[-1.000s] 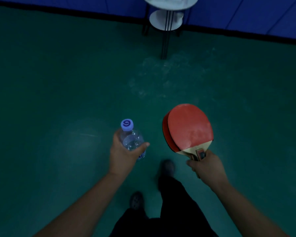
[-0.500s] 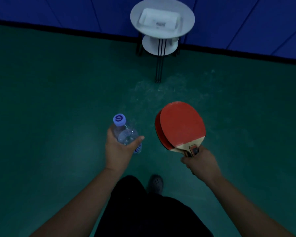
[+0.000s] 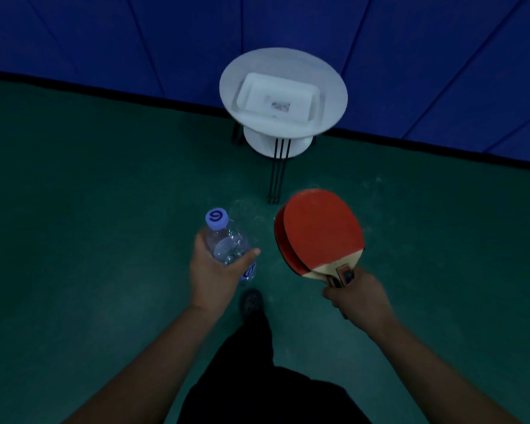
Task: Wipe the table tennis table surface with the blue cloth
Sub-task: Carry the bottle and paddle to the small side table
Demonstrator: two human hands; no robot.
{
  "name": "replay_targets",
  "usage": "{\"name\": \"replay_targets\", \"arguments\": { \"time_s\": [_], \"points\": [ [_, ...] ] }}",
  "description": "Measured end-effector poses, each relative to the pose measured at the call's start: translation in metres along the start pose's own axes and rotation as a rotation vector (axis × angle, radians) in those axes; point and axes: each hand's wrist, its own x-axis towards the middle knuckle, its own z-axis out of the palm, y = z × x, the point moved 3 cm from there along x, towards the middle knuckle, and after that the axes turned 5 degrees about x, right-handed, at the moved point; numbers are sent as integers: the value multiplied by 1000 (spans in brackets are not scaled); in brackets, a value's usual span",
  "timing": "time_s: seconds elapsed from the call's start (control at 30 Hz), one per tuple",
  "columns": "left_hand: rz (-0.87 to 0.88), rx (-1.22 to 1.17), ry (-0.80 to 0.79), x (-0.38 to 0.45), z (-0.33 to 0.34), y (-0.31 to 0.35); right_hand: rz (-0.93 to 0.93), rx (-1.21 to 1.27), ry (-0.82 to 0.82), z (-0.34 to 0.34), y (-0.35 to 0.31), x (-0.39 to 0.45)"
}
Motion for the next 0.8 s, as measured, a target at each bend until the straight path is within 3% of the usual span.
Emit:
{"name": "replay_targets", "arguments": {
  "time_s": [0.43,0.8],
  "points": [
    [2,17,-73,261,117,82,43,31,21,-51,-155,219],
    [-37,34,19,451,230,134,10,-16,-67,-106,-278,432]
  ]
}}
